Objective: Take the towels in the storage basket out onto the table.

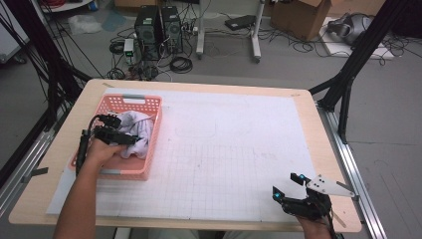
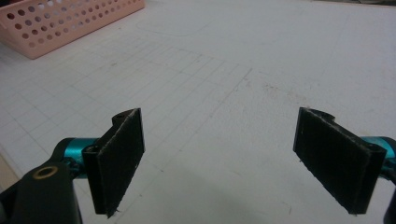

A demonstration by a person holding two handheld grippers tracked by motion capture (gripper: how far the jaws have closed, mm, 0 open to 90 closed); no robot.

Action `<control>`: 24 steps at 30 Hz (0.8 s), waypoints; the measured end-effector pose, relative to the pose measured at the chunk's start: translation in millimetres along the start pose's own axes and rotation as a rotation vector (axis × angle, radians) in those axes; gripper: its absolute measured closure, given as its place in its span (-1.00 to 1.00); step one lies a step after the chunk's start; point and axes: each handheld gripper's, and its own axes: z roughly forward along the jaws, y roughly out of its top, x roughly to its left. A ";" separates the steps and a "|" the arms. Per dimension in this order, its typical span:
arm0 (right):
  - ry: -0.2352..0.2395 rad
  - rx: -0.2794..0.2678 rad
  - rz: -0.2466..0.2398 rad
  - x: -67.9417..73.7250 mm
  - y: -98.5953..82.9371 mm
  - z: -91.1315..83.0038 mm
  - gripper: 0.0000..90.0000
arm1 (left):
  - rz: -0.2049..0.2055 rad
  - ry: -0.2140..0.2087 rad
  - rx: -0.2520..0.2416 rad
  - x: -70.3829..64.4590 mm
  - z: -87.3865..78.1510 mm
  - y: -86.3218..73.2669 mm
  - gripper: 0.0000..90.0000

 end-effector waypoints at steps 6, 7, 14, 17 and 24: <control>0.016 -0.017 -0.003 0.4 1.1 -2.8 -0.66 | 0.060 0.036 0.000 -0.5 -8.7 -1.3 0.16; 0.014 -0.023 -0.009 -0.1 1.2 -3.3 -0.66 | 0.062 0.041 -0.005 -1.3 -9.3 -1.9 0.23; 0.002 -0.038 0.008 -1.1 0.3 -12.6 -0.66 | -0.023 -0.032 -0.042 2.7 -17.9 -2.0 0.63; -0.003 -0.042 0.014 -2.3 0.0 -15.3 -0.66 | -0.055 -0.061 -0.077 4.1 -21.9 -2.9 0.67; -0.014 -0.054 0.036 -6.1 -1.6 -20.5 -0.66 | -0.104 -0.109 -0.182 8.4 -36.6 -1.6 0.69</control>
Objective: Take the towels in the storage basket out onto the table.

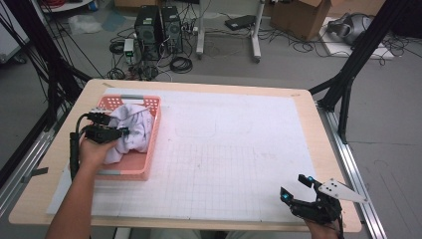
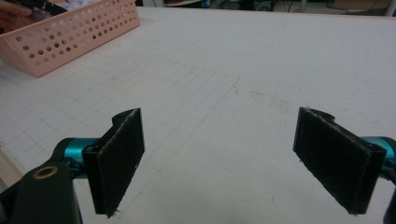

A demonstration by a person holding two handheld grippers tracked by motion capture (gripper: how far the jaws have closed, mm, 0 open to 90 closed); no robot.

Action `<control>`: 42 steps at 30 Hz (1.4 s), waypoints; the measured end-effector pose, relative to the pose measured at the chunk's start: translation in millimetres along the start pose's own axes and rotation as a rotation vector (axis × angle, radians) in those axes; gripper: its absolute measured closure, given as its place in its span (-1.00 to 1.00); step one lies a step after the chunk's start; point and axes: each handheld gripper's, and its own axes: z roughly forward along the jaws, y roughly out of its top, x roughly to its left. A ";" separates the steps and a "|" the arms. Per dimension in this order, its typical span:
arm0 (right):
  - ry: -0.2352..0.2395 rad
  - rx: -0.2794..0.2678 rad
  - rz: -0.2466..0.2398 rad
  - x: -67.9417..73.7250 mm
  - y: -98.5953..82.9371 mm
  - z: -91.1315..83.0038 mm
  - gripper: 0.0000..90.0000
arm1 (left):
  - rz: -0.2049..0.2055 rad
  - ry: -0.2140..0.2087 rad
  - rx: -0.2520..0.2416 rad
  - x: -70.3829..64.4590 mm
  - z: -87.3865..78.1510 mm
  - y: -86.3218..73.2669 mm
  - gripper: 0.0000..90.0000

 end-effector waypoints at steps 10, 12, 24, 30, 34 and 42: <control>0.005 -0.001 0.002 0.9 1.3 1.6 -0.66 | 0.012 -0.061 -0.194 -0.2 -32.2 8.4 0.69; 0.004 -0.002 0.003 0.8 1.3 1.7 -0.66 | 0.011 -0.068 -0.219 -1.0 -35.3 8.8 0.68; 0.006 -0.004 -0.004 0.2 1.8 0.9 -0.66 | 0.040 -0.178 -0.407 -14.1 -61.7 14.9 0.68; 0.004 -0.009 -0.005 0.3 2.2 -1.2 -0.66 | 0.081 -0.246 -0.518 -24.2 -70.7 16.8 0.68; 0.003 -0.007 -0.005 0.4 2.2 -1.3 -0.66 | 0.123 -0.319 -0.567 -32.9 -76.4 20.5 0.68; 0.008 -0.004 -0.007 2.1 2.5 0.9 -0.66 | 0.212 -0.474 -0.603 -65.5 -82.2 32.1 0.68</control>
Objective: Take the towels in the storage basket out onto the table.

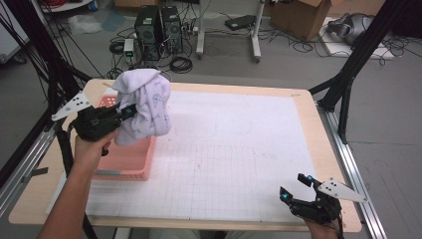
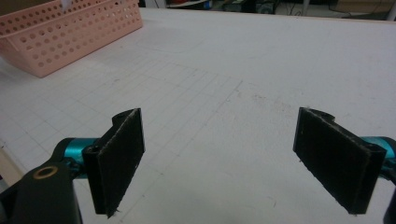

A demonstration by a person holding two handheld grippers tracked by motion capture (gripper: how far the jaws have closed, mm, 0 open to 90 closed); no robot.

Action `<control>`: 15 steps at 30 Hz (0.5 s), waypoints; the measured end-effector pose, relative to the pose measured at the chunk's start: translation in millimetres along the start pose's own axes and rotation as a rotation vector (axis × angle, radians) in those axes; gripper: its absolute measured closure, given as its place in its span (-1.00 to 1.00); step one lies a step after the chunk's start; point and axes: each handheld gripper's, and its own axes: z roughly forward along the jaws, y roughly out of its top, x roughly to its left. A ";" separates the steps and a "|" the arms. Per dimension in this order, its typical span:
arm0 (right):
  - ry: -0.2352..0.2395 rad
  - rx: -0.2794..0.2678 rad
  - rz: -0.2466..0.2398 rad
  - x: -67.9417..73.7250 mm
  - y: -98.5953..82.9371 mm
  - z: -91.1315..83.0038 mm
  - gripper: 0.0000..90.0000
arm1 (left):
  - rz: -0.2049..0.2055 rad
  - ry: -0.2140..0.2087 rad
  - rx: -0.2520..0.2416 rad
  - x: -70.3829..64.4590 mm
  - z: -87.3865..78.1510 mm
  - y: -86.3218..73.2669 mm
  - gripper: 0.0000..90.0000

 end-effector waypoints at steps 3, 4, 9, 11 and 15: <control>0.002 0.003 -0.003 0.1 -0.2 0.4 -0.66 | 0.005 -0.079 -0.016 -11.8 10.4 3.7 0.68; 0.003 0.002 -0.003 0.0 -0.2 0.6 -0.66 | 0.003 -0.105 -0.021 -15.9 14.5 4.3 0.68; 0.003 0.002 -0.006 -1.0 -0.4 1.8 -0.66 | 0.007 -0.179 -0.015 -37.7 38.6 3.4 0.68; 0.004 0.005 -0.005 -1.2 -0.5 1.7 -0.66 | 0.009 -0.205 0.002 -45.1 49.2 0.8 0.68; 0.002 0.006 -0.005 -2.1 -0.8 1.1 -0.66 | 0.006 -0.247 0.031 -58.7 71.7 -8.0 0.68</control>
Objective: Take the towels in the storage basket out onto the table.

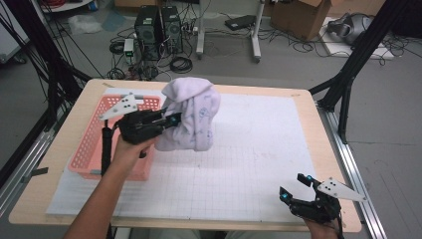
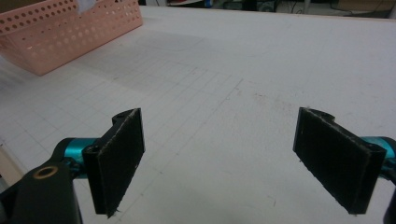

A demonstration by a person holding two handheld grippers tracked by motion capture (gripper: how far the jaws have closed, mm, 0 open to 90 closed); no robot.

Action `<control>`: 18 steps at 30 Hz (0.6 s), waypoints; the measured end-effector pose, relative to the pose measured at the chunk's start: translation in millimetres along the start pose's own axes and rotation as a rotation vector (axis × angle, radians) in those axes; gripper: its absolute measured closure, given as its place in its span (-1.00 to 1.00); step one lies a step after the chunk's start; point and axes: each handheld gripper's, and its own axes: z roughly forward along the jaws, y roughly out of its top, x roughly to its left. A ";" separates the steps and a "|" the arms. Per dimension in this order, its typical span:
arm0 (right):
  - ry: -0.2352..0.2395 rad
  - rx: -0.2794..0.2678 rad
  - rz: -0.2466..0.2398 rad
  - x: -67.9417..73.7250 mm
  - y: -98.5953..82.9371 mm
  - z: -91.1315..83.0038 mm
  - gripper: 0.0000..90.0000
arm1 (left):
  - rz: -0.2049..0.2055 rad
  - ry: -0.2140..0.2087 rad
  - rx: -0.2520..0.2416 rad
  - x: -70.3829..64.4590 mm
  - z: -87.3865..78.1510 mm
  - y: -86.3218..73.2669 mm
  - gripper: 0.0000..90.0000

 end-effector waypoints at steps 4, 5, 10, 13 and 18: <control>-0.001 -0.002 0.004 -0.8 -0.2 -0.3 -0.66 | -0.009 -0.036 0.042 -6.6 24.2 -12.0 0.68; -0.002 -0.001 0.006 -0.9 -0.4 -0.5 -0.66 | -0.011 -0.043 0.056 -8.3 30.2 -15.1 0.68; -0.004 -0.003 0.005 -2.6 -0.8 -1.5 -0.66 | -0.014 -0.076 0.107 -15.9 59.3 -32.4 0.67; -0.004 -0.003 0.009 -2.9 -0.9 -1.6 -0.66 | -0.028 -0.083 0.136 -18.1 76.7 -45.3 0.67; -0.001 0.001 0.008 -3.6 -1.3 -0.9 -0.66 | -0.036 -0.104 0.207 -23.2 102.9 -68.9 0.67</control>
